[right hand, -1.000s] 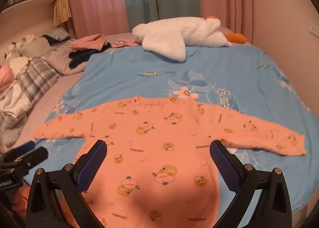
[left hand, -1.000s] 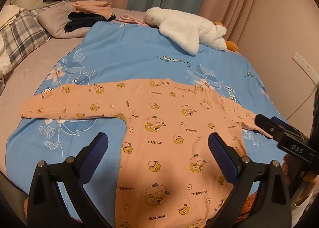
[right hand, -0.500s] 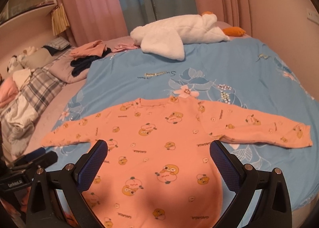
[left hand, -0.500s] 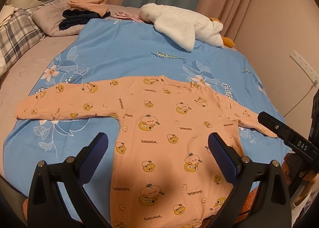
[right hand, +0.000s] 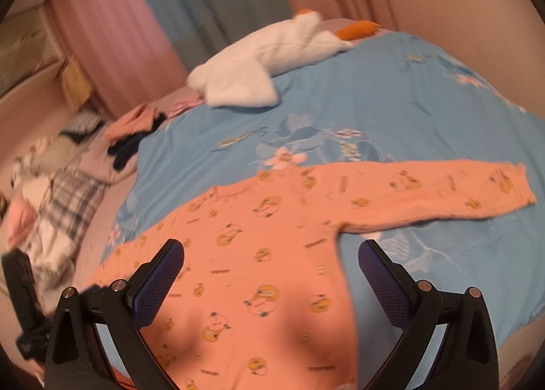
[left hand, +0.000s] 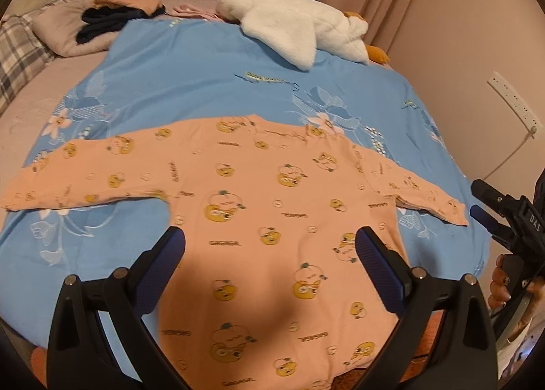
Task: Fold small clothes
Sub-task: 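Lower the right gripper onto a sleeve cuff and close on it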
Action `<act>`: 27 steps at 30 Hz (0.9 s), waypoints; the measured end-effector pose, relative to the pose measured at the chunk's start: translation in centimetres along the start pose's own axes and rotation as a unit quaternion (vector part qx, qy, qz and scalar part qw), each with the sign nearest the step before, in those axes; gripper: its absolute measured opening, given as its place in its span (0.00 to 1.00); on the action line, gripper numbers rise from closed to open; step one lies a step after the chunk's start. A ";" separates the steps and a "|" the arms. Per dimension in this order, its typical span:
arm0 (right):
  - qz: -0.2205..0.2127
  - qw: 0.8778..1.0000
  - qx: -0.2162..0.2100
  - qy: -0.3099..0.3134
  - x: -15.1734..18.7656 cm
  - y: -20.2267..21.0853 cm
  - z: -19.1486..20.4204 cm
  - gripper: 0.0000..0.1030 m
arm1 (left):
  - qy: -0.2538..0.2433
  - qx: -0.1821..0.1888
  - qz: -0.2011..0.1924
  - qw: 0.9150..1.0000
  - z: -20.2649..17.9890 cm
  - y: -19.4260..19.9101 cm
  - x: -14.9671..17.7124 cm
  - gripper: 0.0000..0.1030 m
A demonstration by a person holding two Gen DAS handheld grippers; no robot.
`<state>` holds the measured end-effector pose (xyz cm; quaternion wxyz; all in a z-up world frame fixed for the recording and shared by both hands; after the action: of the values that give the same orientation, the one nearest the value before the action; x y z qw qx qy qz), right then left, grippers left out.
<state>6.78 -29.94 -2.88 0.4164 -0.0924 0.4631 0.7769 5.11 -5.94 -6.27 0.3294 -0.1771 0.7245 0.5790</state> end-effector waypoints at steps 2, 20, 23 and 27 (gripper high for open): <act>-0.015 0.999 0.010 -0.027 -0.8 0.7 -2.1 0.99 | 0.000 0.009 0.007 1.000 -0.4 -0.8 0.0 0.93; -0.054 0.931 0.159 -0.324 -7.4 -1.9 -26.7 0.59 | 0.005 0.087 0.112 0.990 -4.0 -10.5 4.0 0.60; -0.061 0.925 0.158 -0.340 -7.7 -2.3 -27.9 0.50 | 0.002 0.090 0.123 0.988 -4.0 -11.3 4.7 0.59; -0.079 0.925 0.176 -0.329 -8.6 -2.7 -28.2 0.27 | 0.004 0.094 0.123 0.988 -3.9 -11.7 4.8 0.60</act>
<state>7.39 -56.61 -15.65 0.6148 0.2066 0.4206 0.6344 8.08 -12.17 -17.60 0.2682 -0.0570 0.7933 0.5435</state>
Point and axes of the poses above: each gripper's, at about its wrist camera, not at the fingertips, and y roughly against the way its jaws point, z to its left, x to its underside, the point moved 4 cm from there along -y, roughly the way its jaws point, and after that the axes turned 15 degrees about -y, right-handed, at the moved point
